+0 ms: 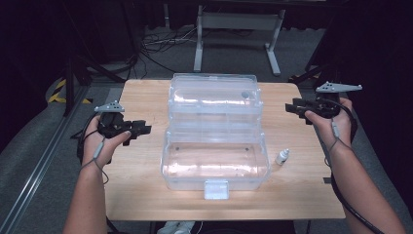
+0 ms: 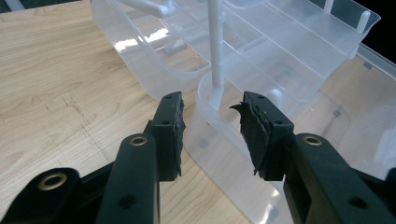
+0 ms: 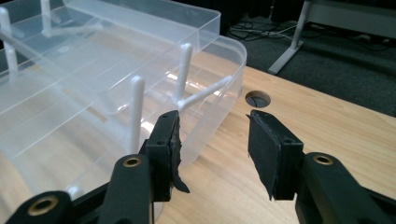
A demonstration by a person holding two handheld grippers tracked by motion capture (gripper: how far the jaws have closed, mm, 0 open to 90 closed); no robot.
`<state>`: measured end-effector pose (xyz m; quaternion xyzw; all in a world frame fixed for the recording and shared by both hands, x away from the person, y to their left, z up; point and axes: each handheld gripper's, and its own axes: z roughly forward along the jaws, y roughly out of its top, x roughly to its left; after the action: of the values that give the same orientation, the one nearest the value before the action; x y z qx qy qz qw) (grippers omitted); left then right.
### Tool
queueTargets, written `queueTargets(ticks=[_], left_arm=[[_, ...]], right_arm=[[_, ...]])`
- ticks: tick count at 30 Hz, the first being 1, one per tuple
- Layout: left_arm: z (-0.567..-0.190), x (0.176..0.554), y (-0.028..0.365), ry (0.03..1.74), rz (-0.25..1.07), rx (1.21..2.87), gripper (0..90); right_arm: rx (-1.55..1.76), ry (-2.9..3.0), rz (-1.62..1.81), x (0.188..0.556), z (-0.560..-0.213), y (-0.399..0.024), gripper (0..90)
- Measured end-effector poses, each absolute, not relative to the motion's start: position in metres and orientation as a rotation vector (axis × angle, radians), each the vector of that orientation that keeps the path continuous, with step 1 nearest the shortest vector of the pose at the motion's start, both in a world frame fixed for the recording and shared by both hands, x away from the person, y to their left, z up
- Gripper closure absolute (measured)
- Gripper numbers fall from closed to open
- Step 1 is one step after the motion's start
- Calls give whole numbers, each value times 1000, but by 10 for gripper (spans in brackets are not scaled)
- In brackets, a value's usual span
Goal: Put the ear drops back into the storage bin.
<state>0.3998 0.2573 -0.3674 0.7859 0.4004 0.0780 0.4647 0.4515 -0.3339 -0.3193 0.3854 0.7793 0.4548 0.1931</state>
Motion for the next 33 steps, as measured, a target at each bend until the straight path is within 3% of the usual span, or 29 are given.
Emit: queueTargets(ticks=[33], left_arm=[[-369,397,259,994,174,1951,603]], right_arm=[[1026,2527,929,436,-330,-320,540]])
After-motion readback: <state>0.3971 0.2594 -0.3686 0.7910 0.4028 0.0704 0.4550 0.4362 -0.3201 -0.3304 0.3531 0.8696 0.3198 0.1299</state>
